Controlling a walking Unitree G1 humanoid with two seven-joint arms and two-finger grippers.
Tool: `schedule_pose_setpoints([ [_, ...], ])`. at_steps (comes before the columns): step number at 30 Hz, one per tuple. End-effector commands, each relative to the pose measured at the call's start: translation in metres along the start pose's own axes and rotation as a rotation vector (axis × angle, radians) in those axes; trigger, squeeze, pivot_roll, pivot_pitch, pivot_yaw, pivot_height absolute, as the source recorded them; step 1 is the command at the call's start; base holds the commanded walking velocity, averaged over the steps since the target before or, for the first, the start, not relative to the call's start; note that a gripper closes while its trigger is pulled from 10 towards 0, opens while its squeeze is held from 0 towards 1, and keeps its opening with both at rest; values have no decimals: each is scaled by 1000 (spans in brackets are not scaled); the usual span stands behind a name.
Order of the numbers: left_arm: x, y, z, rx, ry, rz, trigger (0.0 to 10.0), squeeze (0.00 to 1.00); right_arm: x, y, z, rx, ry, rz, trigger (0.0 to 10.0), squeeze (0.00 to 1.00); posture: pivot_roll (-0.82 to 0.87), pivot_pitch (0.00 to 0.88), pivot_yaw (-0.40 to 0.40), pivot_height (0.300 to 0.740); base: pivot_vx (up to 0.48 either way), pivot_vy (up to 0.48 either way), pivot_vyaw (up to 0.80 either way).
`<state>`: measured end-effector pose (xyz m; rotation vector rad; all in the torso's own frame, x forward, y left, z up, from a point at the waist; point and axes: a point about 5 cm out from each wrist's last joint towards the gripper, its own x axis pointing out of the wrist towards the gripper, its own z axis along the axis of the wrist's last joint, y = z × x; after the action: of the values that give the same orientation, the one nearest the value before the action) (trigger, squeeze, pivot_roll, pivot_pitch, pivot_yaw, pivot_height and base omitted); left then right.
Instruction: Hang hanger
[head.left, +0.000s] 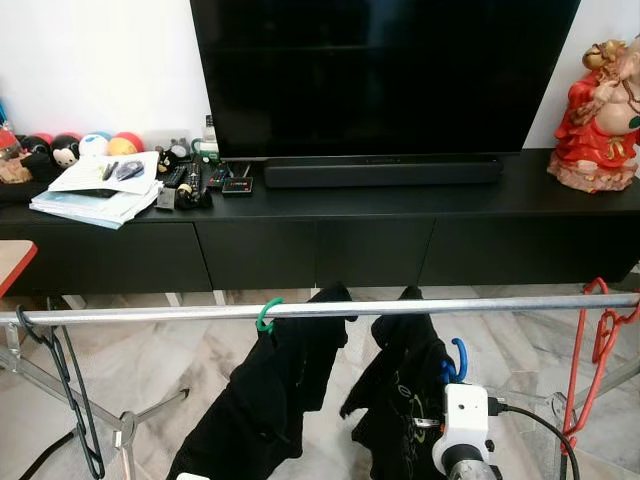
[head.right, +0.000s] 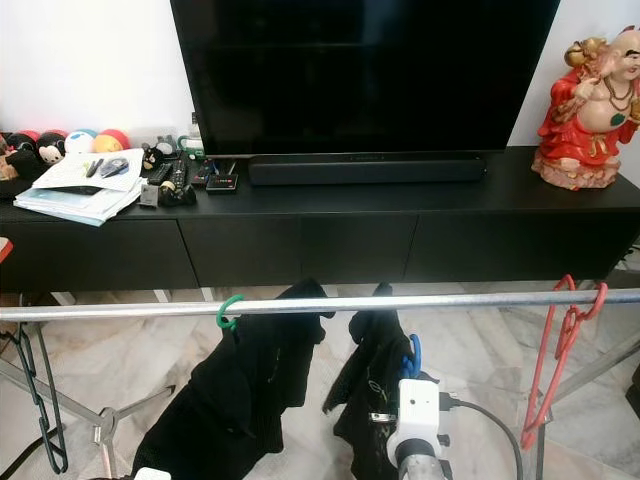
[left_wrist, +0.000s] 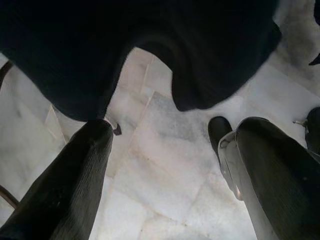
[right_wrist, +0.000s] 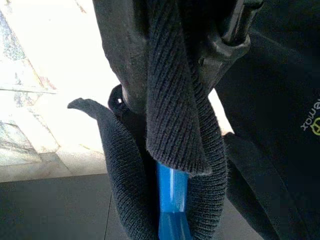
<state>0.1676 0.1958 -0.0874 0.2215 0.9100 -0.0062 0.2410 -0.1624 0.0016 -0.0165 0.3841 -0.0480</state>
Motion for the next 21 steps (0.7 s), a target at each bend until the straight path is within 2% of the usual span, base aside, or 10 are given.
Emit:
schedule_pose_setpoints([
  [1,-1,3,-6,33,21,7,10000,0,1,1,7,-6,-45,4,10000,0,79,0,49,740,0,0,0],
  [3,-1,4,-8,79,51,23,10000,0,1,2,7,-7,-46,5,10000,0,82,0,48,740,0,0,0],
  [4,-4,24,-13,94,50,49,10000,0,1,2,7,-8,-46,6,10000,0,82,0,48,740,0,0,0],
  [5,-17,71,-32,133,80,124,10000,0,1,1,7,-10,-46,5,10000,0,84,0,47,740,0,0,0],
  [7,-24,89,-41,180,103,182,10000,0,1,1,7,-11,-45,5,10000,0,85,0,47,740,0,0,0],
  [13,-32,98,-57,131,156,247,10000,0,1,1,7,-14,-44,6,10000,0,89,0,45,740,0,0,0],
  [15,-34,98,-60,82,160,218,10000,0,1,2,7,-17,-42,8,10000,0,92,0,44,740,0,0,0],
  [17,-34,97,-59,71,156,200,10000,0,1,2,7,-17,-41,9,10000,0,92,0,42,740,0,0,0],
  [19,-33,94,-59,51,157,163,10000,0,2,2,8,-18,-42,9,10000,0,91,0,41,740,0,0,0],
  [21,-30,86,-58,-11,152,120,10000,0,3,0,9,-18,-42,1,10000,0,87,0,38,740,0,0,0],
])
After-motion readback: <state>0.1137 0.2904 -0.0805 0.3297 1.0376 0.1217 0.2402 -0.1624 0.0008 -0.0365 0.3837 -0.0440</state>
